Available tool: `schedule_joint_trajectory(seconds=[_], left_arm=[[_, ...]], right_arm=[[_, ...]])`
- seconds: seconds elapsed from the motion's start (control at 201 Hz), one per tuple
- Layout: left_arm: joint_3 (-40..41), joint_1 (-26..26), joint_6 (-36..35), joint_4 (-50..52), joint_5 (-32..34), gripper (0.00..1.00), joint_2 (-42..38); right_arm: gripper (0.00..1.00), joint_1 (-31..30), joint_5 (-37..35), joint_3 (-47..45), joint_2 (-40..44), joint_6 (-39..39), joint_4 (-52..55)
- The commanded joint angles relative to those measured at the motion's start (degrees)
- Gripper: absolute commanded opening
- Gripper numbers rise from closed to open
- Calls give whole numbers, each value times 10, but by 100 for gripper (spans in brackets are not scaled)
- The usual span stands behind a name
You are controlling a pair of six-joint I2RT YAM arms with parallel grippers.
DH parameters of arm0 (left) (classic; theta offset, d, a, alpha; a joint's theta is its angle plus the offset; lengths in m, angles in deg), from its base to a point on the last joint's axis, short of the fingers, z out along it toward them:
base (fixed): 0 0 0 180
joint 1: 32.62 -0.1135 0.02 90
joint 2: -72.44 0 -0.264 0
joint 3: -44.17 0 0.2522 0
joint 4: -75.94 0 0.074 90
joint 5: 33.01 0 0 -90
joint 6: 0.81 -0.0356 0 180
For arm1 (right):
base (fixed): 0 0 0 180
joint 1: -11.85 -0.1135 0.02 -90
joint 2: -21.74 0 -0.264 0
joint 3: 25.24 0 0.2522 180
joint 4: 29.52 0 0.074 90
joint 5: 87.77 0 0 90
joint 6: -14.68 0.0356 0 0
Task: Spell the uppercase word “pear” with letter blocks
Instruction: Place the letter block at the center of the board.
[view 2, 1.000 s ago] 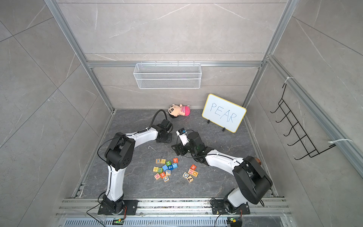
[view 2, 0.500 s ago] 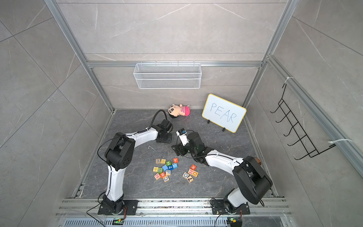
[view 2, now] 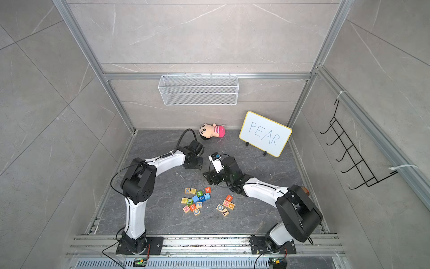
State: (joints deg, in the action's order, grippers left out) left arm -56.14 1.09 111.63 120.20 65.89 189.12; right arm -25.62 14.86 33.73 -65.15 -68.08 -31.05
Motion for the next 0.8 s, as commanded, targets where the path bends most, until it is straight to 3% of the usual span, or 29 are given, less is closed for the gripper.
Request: schedule_joint_trajectory(seconds=[0.0,0.349,0.628,0.792], left_arm=[[-2,1,7,31,6,47,-71],[116,2,44,82,-7,41,-231],[164,8,49,101,-11,27,-282],[193,9,47,93,-14,26,-303]], right_arm=[[83,-4,-8,0,7,-6,-4],[85,-4,-30,7,2,-5,7],[82,-22,-24,42,-25,-36,75],[83,-28,-25,45,-24,-33,83]])
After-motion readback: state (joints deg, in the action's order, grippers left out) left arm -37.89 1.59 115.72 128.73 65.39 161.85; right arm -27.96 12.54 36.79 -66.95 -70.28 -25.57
